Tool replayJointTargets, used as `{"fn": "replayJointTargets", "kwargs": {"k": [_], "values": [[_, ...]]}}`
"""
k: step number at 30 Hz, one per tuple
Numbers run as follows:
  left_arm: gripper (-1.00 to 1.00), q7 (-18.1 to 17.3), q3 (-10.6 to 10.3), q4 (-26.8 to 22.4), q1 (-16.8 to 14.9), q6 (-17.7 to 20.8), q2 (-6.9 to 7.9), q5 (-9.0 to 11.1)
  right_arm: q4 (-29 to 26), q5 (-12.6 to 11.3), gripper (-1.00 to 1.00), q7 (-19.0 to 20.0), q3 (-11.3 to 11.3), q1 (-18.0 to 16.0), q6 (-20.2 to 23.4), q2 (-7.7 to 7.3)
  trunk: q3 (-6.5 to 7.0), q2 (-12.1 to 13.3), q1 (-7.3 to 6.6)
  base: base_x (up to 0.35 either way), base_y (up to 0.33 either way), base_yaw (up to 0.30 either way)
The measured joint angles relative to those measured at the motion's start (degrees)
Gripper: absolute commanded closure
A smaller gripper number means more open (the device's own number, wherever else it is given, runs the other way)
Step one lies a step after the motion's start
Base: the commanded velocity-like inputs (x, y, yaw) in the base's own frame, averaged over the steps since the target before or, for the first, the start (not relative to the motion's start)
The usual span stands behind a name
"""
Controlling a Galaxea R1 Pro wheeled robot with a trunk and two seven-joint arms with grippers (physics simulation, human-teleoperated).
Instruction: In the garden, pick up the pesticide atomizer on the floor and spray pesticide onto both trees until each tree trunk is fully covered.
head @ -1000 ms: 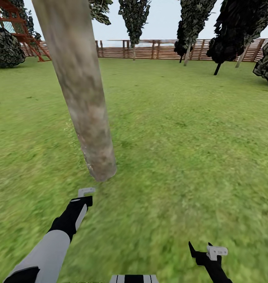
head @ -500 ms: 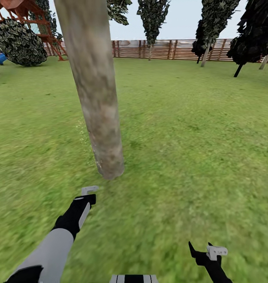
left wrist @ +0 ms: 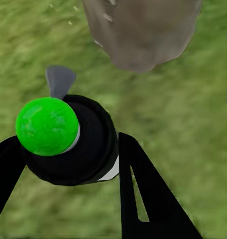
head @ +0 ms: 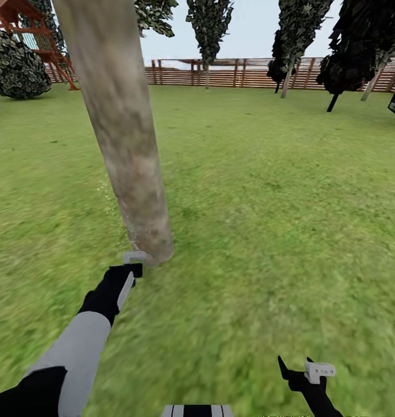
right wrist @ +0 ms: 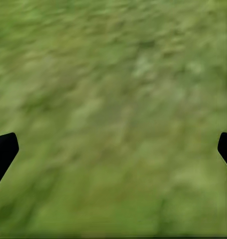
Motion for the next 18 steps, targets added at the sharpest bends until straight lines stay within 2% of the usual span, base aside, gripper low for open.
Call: {"fn": "replayJointTargets", "kwargs": {"k": [2, 4, 6, 9, 11, 13, 14, 16, 18], "values": [[1.0, -0.24, 0.09, -3.8, 0.04, 3.98, 1.57, 0.23, 0.02, 0.02, -1.0, 0.0, 0.0, 0.0, 0.0, 0.0, 0.0, 0.0, 0.0, 0.0, 0.0, -0.018], [1.0, -0.33, -0.13, -6.19, 0.23, 5.31, 1.76, 0.54, 0.02, 0.0, -1.0, 0.0, -0.01, 0.0, 0.0, 0.0, 0.0, 0.0, 0.0, 0.0, 0.0, -0.004], [1.0, -0.35, -0.35, -6.75, 0.35, 5.61, 0.97, 0.68, 0.02, -0.01, -1.0, 0.0, -0.01, -0.01, 0.0, 0.0, 0.0, 0.0, 0.0, 0.0, 0.0, 0.0], [1.0, -0.17, -0.54, -6.84, 0.27, 5.72, -1.61, 0.63, 0.02, 0.0, -1.0, 0.0, -0.01, -0.02, 0.0, 0.0, 0.0, 0.0, 0.0, 0.0, 0.0, 0.0], [1.0, -0.11, -3.19, -7.05, 0.0, 6.28, -3.04, 0.88, 0.02, 0.02, -1.0, 0.0, -0.01, 0.0, 0.0, 0.0, 0.0, 0.0, 0.0, 0.0, 0.0, 0.0], [1.0, 0.07, -5.32, -7.32, 0.0, 6.93, -3.41, 0.66, 0.02, 0.01, -1.0, 0.0, -0.01, 0.0, 0.0, 0.0, 0.0, 0.0, 0.0, 0.0, 0.0, 0.0], [1.0, 0.09, -6.1, -7.49, 0.04, 7.14, -3.33, 0.51, 0.02, 0.02, -1.0, 0.0, 0.0, 0.0, 0.0, 0.0, 0.0, 0.0, 0.0, 0.0, 0.0, 0.0], [1.0, 0.06, -6.28, -7.69, -0.02, 7.59, -2.69, 0.24, 0.02, -0.01, -1.0, 0.0, 0.0, 0.0, 0.0, 0.0, 0.0, 0.0, 0.0, 0.0, 0.0, 0.0], [1.0, 0.04, -6.03, -7.8, -0.09, 7.73, -0.97, 0.05, 0.01, -0.02, -1.0, 0.0, 0.0, 0.0, 0.0, 0.0, 0.0, 0.0, 0.0, 0.0, 0.0, 0.0]]}}
